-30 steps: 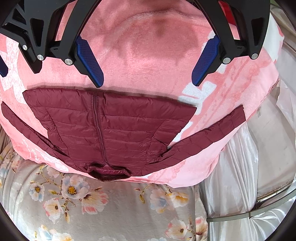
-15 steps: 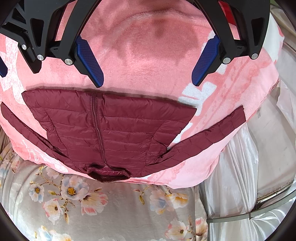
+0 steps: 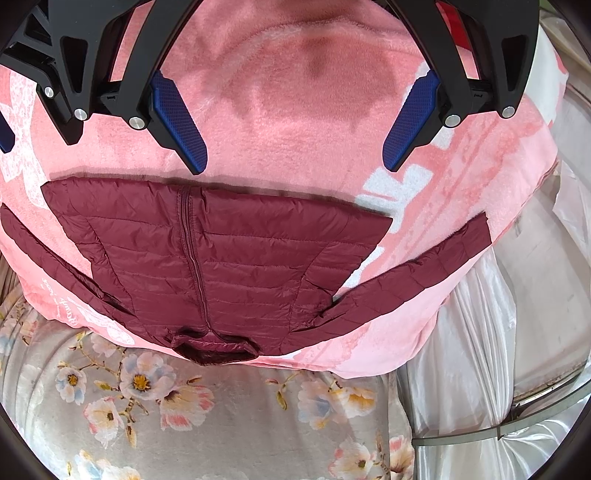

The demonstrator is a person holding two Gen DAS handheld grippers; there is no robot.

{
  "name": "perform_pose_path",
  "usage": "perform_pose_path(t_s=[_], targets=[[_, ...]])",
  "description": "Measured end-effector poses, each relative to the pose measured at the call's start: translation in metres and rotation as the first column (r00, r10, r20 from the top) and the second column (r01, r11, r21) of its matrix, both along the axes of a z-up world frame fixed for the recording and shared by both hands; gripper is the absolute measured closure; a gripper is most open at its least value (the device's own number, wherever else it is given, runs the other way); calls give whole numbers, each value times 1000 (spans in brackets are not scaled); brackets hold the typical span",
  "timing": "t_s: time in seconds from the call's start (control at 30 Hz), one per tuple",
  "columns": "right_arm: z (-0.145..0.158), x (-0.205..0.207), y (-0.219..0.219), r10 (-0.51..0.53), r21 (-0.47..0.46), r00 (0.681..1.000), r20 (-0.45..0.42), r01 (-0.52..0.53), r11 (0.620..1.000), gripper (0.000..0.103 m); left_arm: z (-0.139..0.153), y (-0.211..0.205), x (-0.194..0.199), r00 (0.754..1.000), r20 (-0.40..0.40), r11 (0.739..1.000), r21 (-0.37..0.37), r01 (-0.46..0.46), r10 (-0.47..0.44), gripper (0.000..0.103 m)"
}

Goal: Fold large clothes

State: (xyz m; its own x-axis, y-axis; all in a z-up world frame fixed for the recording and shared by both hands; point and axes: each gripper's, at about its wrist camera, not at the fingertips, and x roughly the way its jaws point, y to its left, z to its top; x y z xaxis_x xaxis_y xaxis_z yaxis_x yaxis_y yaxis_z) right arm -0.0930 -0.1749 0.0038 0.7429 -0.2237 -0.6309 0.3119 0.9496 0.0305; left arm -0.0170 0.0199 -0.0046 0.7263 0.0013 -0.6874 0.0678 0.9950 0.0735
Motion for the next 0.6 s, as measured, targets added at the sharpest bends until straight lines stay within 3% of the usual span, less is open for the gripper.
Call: perform_pose_path(t_s=[0.6], targets=[[-2, 1, 4, 4, -4, 1000, -7, -4, 1000, 5, -4, 3, 6, 1000, -5, 1000, -1, 1, -1, 9]])
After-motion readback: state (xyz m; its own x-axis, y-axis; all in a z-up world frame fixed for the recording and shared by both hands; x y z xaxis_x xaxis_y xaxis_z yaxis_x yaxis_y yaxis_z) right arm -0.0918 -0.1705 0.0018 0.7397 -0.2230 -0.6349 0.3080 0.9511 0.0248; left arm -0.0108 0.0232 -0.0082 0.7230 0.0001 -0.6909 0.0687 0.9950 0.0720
